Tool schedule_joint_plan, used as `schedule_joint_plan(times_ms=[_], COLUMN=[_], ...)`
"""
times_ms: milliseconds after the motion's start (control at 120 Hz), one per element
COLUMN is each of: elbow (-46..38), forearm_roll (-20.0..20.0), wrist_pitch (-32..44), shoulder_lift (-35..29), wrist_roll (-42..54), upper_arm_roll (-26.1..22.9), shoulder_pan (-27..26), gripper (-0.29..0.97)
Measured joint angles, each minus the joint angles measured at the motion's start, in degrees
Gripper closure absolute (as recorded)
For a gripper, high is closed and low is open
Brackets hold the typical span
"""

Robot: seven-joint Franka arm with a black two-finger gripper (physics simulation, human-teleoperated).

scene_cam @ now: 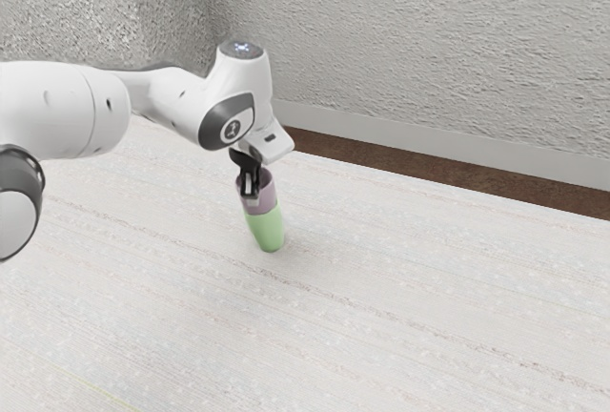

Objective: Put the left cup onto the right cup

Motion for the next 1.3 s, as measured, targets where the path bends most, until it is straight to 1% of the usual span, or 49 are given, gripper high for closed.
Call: schedule_joint_plan(times_ms=[42,208,275,358,458,592,758,958,1300], elbow=[0.0,0.1,0.1,0.1,0.1,0.1,0.1,0.2,0.0], forearm_roll=[0.1,0.2,0.2,0.1,-0.1,-0.1,0.2,0.4,0.7], wrist_pitch=[0.0,-0.6,-0.7,-0.9,-1.0,-1.3,-2.0,-2.9,-4.4], shoulder_lift=[0.2,0.5,0.5,0.4,0.1,-0.6,-1.9,-2.8,-6.4], wrist_roll=[0.0,0.3,0.5,0.8,1.1,1.4,1.8,2.0,2.3], upper_arm_roll=[0.0,0.0,0.1,0.1,0.1,0.1,0.1,0.2,0.2], shoulder_pan=[0.0,0.0,0.0,-0.1,-0.1,-0.5,-0.8,-1.0,-1.7], gripper=[0.78,0.42,0.31,0.21,0.13,0.07,0.03,0.01,0.00])
